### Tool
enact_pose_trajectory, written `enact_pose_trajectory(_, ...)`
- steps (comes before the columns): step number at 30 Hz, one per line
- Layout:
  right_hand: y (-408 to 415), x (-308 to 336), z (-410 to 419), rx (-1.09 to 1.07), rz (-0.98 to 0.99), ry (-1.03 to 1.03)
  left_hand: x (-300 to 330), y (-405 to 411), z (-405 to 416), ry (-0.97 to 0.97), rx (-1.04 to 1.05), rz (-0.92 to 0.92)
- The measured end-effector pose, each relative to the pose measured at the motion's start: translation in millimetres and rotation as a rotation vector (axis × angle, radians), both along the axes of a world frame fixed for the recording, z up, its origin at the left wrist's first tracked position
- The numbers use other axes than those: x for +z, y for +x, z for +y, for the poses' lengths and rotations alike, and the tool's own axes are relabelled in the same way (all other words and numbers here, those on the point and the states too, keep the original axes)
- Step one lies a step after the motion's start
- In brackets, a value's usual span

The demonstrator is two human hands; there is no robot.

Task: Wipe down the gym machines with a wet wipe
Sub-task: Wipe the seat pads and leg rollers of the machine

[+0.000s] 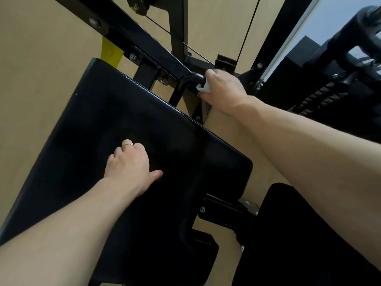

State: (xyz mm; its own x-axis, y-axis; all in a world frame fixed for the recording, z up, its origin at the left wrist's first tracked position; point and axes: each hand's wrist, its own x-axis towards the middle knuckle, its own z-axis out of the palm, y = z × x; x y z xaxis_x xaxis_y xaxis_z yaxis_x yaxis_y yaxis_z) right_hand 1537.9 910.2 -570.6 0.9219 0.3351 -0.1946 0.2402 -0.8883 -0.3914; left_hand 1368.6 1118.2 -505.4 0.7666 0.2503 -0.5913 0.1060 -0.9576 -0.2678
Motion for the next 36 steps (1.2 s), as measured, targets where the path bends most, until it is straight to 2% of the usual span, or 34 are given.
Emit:
enact_pose_trajectory(7,-11.8,-13.0,-11.5,-0.067,-0.094,0.018,-0.2,-0.9,1.1,-0.001,-0.014,-0.011)
enact_pose_trajectory(15,-64.3,-48.4,-101.9,-0.245,-0.021,-0.086,-1.5,-2.5,1.9,-0.003,-0.029,-0.020)
enact_pose_trajectory(20,-57.2,-40.6,-86.9,-0.252,0.014,-0.092,-1.3,-2.3,1.6,0.000,-0.037,-0.022)
enact_pose_trajectory(27,-0.8,-12.1,-15.9,-0.103,0.080,0.056,-2.9,-2.4,3.7,-0.013,-0.042,-0.037)
enact_pose_trajectory(32,-9.9,-16.9,-49.7,-0.093,0.255,0.174,-3.5,-3.0,4.0,0.000,-0.047,-0.042)
enact_pose_trajectory(36,-44.2,-44.8,-94.8,-0.229,0.122,0.074,-4.4,-3.7,4.8,-0.007,-0.046,-0.048)
